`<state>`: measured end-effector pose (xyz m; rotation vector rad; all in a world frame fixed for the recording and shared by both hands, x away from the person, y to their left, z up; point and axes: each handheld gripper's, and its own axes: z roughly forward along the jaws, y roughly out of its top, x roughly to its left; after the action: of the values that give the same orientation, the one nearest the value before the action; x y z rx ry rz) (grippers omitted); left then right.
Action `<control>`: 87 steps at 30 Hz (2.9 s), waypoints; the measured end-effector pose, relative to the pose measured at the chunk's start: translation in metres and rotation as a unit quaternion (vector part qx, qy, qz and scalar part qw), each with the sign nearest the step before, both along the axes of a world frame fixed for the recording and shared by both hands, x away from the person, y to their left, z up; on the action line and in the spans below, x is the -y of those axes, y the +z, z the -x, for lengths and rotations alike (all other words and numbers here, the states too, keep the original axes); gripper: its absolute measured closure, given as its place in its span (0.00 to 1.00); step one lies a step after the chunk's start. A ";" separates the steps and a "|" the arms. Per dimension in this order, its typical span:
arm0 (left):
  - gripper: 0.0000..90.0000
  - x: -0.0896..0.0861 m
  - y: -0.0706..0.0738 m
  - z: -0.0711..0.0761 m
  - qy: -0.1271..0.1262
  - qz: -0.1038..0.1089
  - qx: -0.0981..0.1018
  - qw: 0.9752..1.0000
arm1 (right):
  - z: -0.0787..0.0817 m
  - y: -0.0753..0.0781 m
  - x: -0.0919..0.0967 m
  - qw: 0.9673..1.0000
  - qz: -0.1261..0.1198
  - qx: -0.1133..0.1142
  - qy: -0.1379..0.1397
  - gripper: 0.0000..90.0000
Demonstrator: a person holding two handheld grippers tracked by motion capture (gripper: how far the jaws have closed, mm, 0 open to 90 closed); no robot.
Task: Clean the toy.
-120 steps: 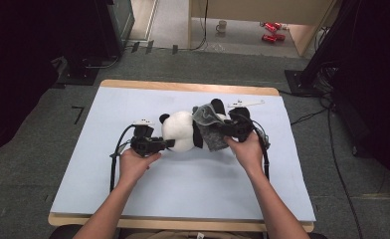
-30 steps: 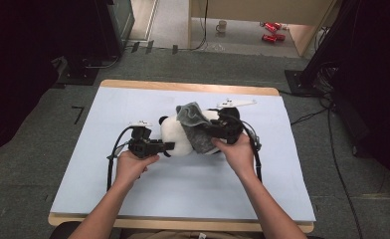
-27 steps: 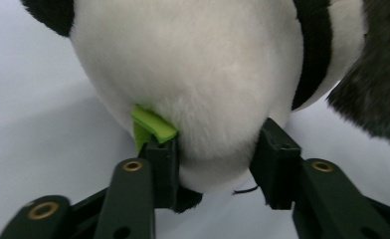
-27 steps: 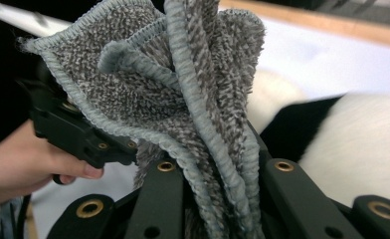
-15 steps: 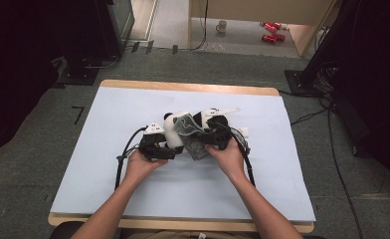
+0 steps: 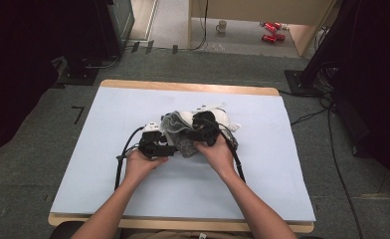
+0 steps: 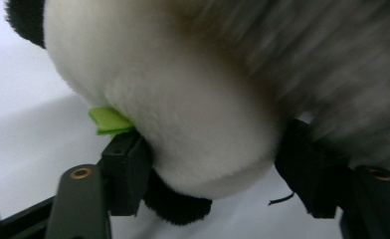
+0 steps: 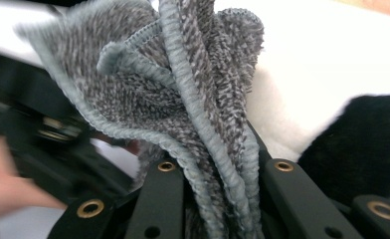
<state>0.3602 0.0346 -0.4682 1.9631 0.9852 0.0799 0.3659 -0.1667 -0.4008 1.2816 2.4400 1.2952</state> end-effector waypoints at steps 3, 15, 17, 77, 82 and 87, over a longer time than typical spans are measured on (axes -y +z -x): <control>0.41 0.000 -0.001 -0.001 0.006 0.010 -0.004 1.000 | -0.008 -0.006 0.005 1.000 -0.009 -0.017 -0.005 0.87; 0.42 0.000 0.000 -0.004 0.008 0.014 -0.010 1.000 | -0.005 0.009 0.063 0.999 -0.009 -0.022 -0.043 0.87; 0.42 0.000 0.000 -0.005 0.008 0.014 -0.012 1.000 | -0.004 0.011 0.072 0.998 -0.019 -0.021 -0.048 0.87; 0.43 0.009 0.004 0.008 0.025 0.017 -0.005 1.000 | -0.005 0.014 0.031 0.998 -0.054 -0.016 0.000 0.88; 0.44 0.013 0.002 0.012 0.026 0.004 -0.004 1.000 | -0.004 -0.001 0.006 0.999 -0.009 -0.017 0.028 0.87; 0.44 0.012 0.000 0.011 0.025 0.002 0.002 1.000 | -0.007 -0.005 0.013 0.999 -0.004 -0.013 0.029 0.87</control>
<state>0.3495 0.0230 -0.4677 1.9334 1.0315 0.1090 0.3733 -0.1793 -0.4061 1.2466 2.5106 1.3101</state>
